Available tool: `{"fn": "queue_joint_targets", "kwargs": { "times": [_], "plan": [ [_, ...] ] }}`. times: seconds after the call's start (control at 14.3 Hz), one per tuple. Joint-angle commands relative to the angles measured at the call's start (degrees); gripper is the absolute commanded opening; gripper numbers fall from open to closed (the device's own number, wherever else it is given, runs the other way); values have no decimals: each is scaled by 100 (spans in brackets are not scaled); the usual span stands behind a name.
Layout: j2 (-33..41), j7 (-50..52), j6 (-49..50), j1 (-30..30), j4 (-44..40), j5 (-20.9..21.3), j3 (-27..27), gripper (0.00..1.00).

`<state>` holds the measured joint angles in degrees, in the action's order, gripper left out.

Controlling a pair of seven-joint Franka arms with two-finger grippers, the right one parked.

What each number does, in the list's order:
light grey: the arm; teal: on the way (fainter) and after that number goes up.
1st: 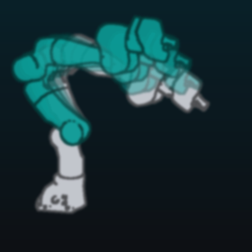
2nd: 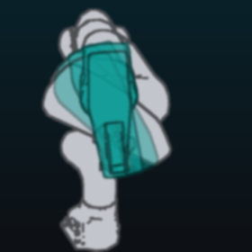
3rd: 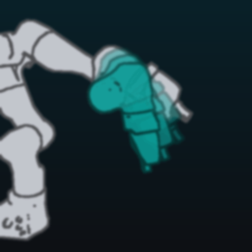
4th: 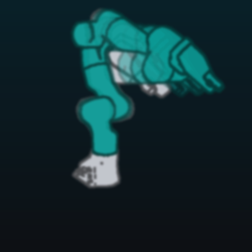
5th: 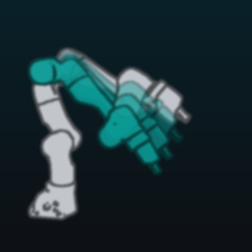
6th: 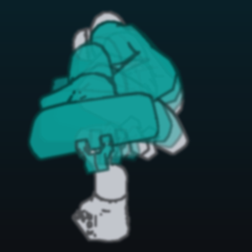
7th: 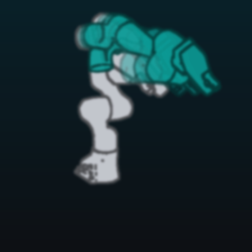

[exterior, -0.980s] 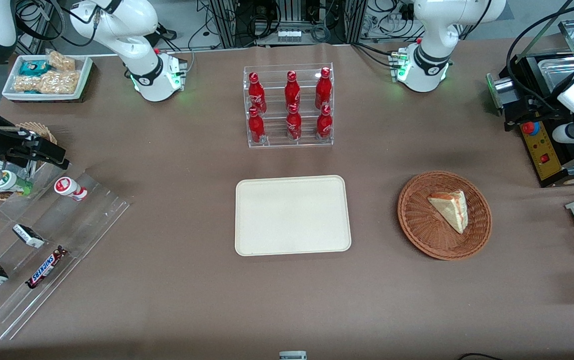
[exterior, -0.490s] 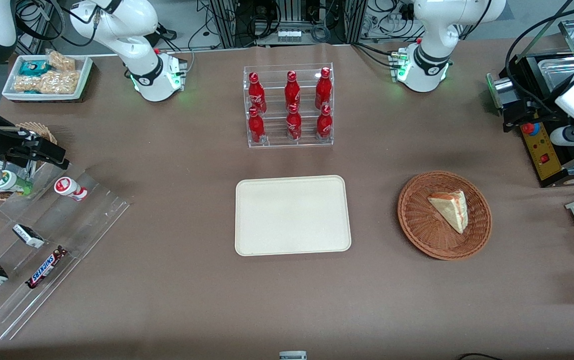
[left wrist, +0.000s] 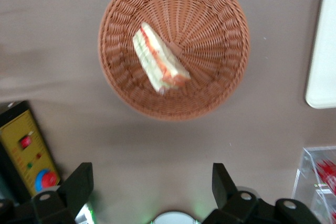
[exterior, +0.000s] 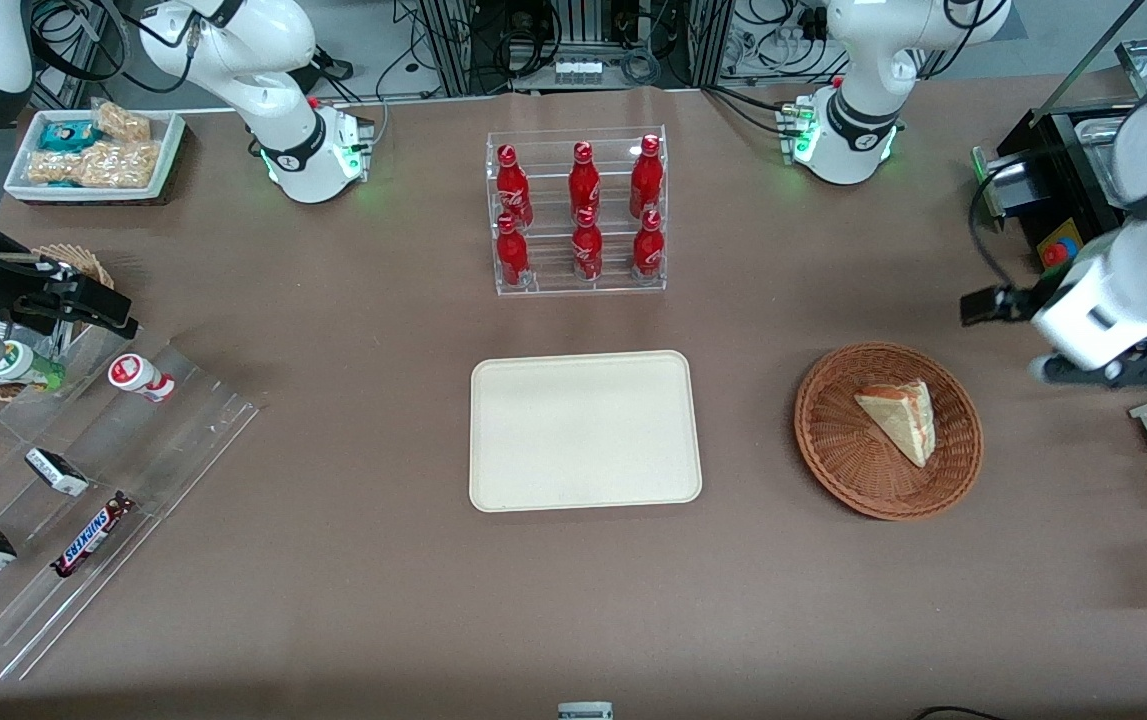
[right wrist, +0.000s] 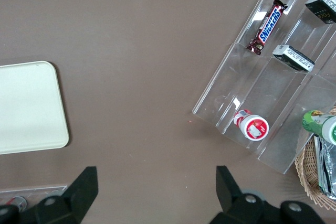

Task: Place sandwich from basket to tray
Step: 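Move the open left gripper down over the sandwich in the basket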

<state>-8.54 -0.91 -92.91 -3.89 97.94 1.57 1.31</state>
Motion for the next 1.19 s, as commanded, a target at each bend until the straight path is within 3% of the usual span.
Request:
{"fn": "queue_joint_targets", "kwargs": {
  "times": [0.0, 0.21, 0.35, 0.77, 1.12],
  "plan": [
    [133, 151, -1233, 29, 1215, 107, -26, 100],
    [194, 617, -2588, 29, 2245, 344, -26, 100],
    [177, 1159, -2924, 37, 2405, 344, -26, 100],
    [142, 4770, -4364, 37, 3072, 344, -26, 100],
    [-86, 5399, -5245, 178, 3487, 257, -26, 99]
  ]
}}
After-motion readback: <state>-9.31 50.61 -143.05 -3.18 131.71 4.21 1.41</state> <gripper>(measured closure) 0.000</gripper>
